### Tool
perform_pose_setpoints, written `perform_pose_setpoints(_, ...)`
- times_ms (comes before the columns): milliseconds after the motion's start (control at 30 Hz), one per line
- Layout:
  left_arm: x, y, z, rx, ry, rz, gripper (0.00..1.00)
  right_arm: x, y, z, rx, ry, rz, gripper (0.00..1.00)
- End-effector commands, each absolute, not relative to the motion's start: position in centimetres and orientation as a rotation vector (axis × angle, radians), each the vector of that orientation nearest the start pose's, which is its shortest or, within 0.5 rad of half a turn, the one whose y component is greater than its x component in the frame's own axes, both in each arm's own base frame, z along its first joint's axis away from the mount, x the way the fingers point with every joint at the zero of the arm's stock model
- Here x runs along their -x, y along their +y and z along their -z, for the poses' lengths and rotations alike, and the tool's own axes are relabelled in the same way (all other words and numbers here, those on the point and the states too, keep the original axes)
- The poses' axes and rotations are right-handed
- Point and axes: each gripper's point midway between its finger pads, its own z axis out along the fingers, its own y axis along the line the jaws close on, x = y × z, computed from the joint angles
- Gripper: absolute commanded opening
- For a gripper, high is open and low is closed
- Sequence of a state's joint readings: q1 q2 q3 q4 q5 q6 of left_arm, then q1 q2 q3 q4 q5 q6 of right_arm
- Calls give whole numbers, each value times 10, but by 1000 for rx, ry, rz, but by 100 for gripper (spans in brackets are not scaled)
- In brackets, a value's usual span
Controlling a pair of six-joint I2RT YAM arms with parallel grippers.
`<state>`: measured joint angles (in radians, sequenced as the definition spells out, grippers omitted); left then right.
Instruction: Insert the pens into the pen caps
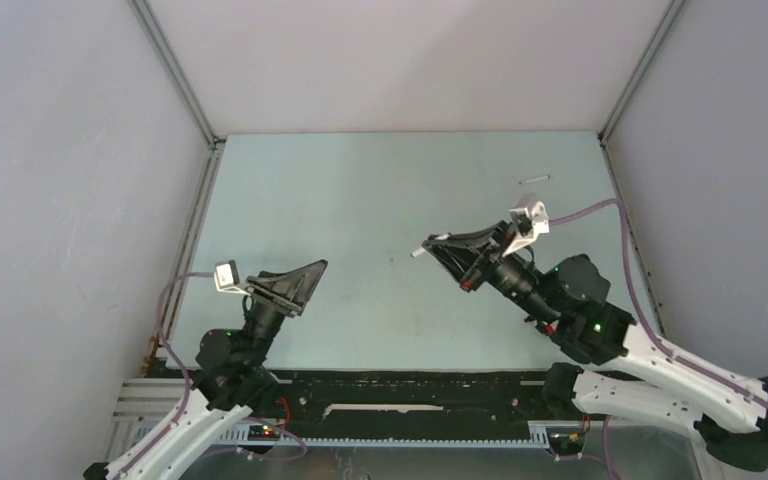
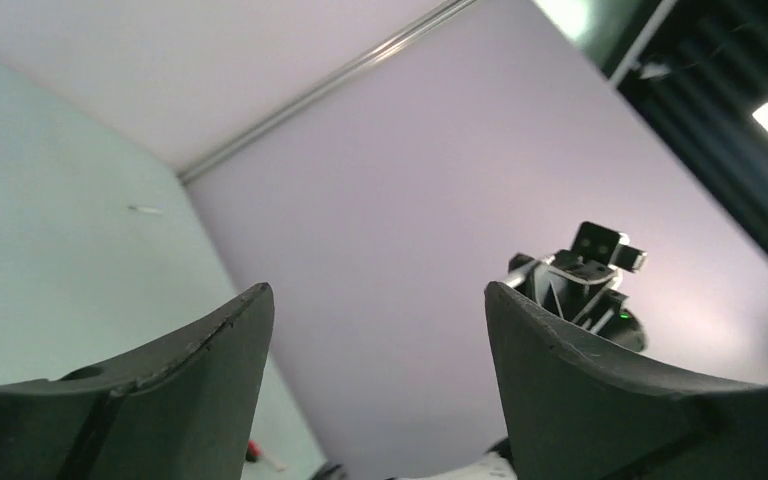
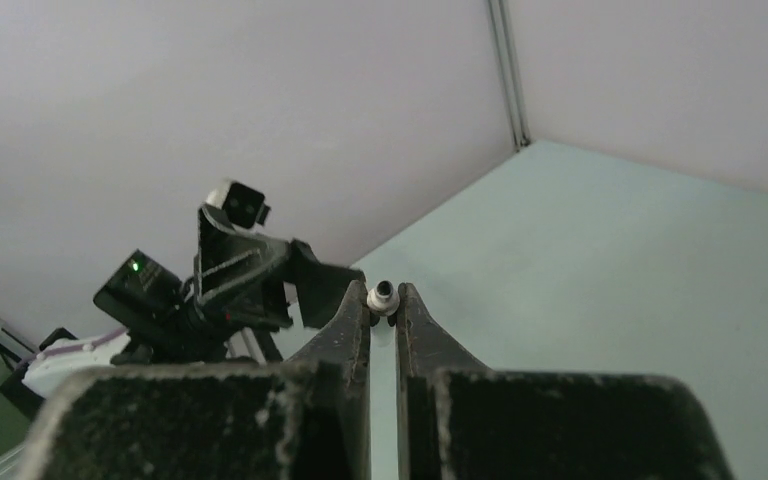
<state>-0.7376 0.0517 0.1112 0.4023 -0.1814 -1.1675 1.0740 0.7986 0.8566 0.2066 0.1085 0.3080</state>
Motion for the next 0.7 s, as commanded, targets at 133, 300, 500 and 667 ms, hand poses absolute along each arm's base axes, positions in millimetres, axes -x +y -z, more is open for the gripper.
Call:
perform_pose_setpoints(133, -182, -166, -286, 151, 1371, 1160, 77, -155, 247, -344, 326, 1587, -1071, 0)
perform_pose_setpoints(300, -191, -186, -282, -55, 1484, 1021, 74, -166, 237, -329, 282, 1682, -1013, 0)
perform_pose_setpoints(500, -192, -218, -276, -284, 1522, 1015, 75, -173, 246, -315, 339, 1817, -1008, 0)
perform_pose_setpoints(667, -177, -245, -274, -472, 1493, 1088, 76, -170, 258, -304, 403, 1897, -1044, 0)
